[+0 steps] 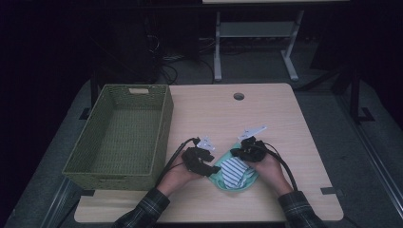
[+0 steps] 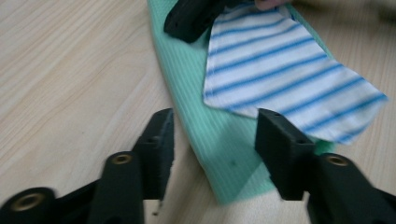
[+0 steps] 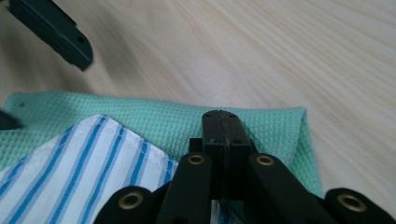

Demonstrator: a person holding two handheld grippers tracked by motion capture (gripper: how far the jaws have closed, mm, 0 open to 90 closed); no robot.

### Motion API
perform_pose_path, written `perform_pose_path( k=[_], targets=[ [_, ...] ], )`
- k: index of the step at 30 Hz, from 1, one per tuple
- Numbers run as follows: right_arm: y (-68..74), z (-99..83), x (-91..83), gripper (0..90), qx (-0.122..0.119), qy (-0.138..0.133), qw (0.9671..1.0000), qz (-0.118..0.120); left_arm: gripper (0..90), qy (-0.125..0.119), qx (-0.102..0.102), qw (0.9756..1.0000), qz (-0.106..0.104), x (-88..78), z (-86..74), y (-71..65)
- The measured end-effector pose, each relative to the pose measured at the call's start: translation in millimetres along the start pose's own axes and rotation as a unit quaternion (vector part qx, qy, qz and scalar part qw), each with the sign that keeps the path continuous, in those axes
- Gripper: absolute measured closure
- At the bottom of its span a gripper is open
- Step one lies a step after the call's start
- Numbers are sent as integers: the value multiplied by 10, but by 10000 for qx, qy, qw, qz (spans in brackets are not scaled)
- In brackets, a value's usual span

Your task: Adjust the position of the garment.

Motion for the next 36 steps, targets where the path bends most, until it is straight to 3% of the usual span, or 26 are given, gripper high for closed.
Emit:
perform_pose_path(
  k=[7,11,16,21,28,30,31,33,34,36],
  targets=[
    [-111,2,-35,900,132,-74,9998,-146,283,-11,-22,9999,159,-23,-87,-28],
    [-248,11,-71,900,249,-148,9991,-301,232,92,17,9997,247,-17,-146,-37],
    [-405,-1,-120,900,488,-243,9978,-382,195,203,-3,9994,287,0,-209,-64],
    [-459,-8,-182,900,600,-323,9970,-366,179,334,47,9990,292,46,-254,-100],
    [-524,219,-378,900,456,-460,9966,-504,168,372,20,9986,367,81,-286,-90],
    [-573,270,-367,900,489,-393,9966,-527,168,415,103,9981,434,78,-294,-73],
    [-624,299,-347,900,568,-483,9961,-468,168,436,113,9980,449,80,-301,-65],
    [-647,303,-328,900,612,-488,9961,-415,162,388,61,9982,464,92,-311,-64],
    [-687,315,-260,900,559,-346,9967,-467,159,406,80,9980,469,90,-314,-58],
    [-712,338,-207,900,564,-323,9968,-468,153,404,95,9980,479,92,-316,-59]
  ],
)
Point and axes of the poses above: each handheld gripper's, and its own axes: x roughly forward along the jaws, z roughly out of its top, y roughly to its left, the point moved 2 cm from there along x, roughly forward along the jaws, and after that the axes turned 13 degrees about x, right-handed, at the moved point
